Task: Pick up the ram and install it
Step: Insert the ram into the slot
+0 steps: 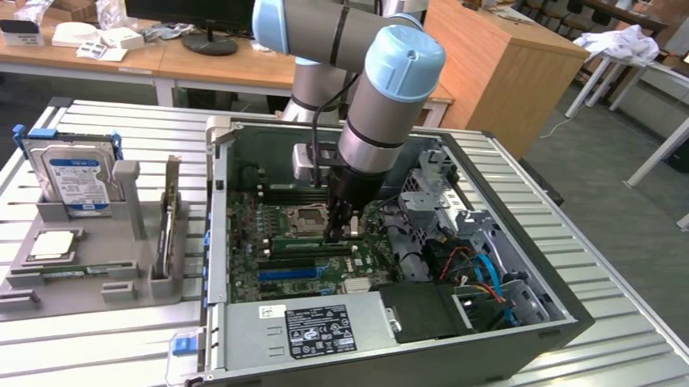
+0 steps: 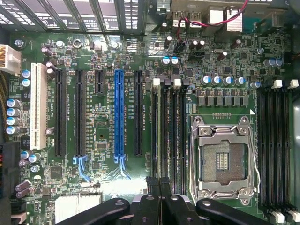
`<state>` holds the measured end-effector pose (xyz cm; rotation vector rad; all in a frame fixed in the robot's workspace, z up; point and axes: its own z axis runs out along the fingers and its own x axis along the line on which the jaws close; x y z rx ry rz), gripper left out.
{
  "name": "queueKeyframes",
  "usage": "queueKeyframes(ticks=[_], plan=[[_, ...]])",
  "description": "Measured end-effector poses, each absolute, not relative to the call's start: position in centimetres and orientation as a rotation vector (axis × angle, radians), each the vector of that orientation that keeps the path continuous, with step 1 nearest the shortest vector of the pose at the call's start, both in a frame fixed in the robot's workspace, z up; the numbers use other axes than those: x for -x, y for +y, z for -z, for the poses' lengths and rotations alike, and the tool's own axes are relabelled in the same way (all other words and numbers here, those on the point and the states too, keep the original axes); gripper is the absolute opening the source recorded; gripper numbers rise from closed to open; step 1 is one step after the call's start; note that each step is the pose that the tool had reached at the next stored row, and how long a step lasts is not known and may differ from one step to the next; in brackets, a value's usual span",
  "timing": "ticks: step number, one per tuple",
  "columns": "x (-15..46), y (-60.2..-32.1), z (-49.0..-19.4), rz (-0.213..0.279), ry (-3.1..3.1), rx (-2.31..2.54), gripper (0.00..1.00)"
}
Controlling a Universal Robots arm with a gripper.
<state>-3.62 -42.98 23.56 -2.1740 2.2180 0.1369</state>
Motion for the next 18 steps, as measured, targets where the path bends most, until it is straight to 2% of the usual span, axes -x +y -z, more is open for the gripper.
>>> queueKeyframes(ticks=[18], plan=[[3.67,-42.92,-23.44,-0.137,2.218,2.174,0.11]])
